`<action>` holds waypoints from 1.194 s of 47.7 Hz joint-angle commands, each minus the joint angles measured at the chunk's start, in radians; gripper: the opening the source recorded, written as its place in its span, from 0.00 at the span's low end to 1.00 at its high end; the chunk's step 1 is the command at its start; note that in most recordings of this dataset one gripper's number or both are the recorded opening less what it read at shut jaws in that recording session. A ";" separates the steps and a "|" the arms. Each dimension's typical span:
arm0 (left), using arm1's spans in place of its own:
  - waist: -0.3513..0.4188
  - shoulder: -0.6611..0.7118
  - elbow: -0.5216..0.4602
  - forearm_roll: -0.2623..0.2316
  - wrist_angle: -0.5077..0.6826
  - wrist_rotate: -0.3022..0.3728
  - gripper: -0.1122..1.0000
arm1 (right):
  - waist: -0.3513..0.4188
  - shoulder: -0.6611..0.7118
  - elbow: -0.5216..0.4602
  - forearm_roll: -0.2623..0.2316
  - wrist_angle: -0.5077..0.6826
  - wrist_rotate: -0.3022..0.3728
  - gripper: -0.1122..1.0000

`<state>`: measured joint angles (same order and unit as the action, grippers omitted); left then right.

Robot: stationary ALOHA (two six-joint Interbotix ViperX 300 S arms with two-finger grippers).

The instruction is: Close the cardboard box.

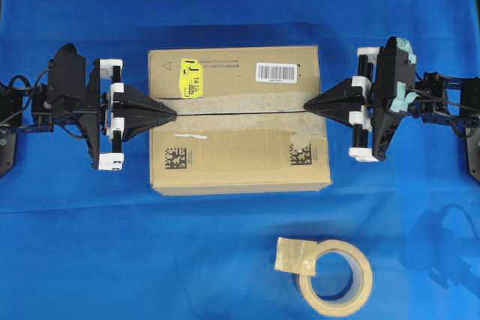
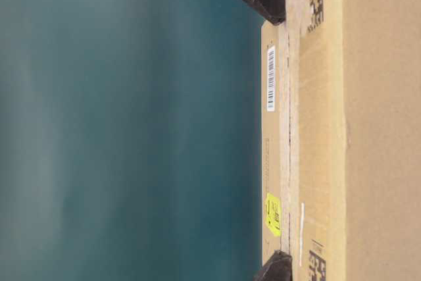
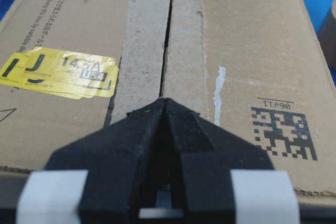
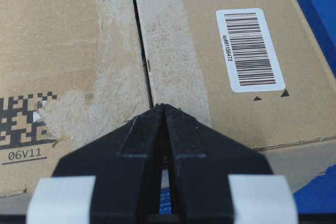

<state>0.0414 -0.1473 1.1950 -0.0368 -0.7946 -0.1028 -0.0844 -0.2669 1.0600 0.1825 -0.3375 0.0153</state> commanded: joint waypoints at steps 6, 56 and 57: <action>-0.002 -0.003 -0.015 -0.002 -0.005 0.000 0.10 | 0.003 -0.008 -0.008 0.000 -0.002 0.000 0.10; -0.002 -0.002 -0.015 -0.002 0.018 -0.012 0.10 | 0.018 -0.008 -0.014 0.000 -0.002 0.002 0.10; -0.002 -0.002 -0.015 -0.002 0.018 -0.012 0.10 | 0.018 -0.008 -0.014 0.000 -0.002 0.002 0.10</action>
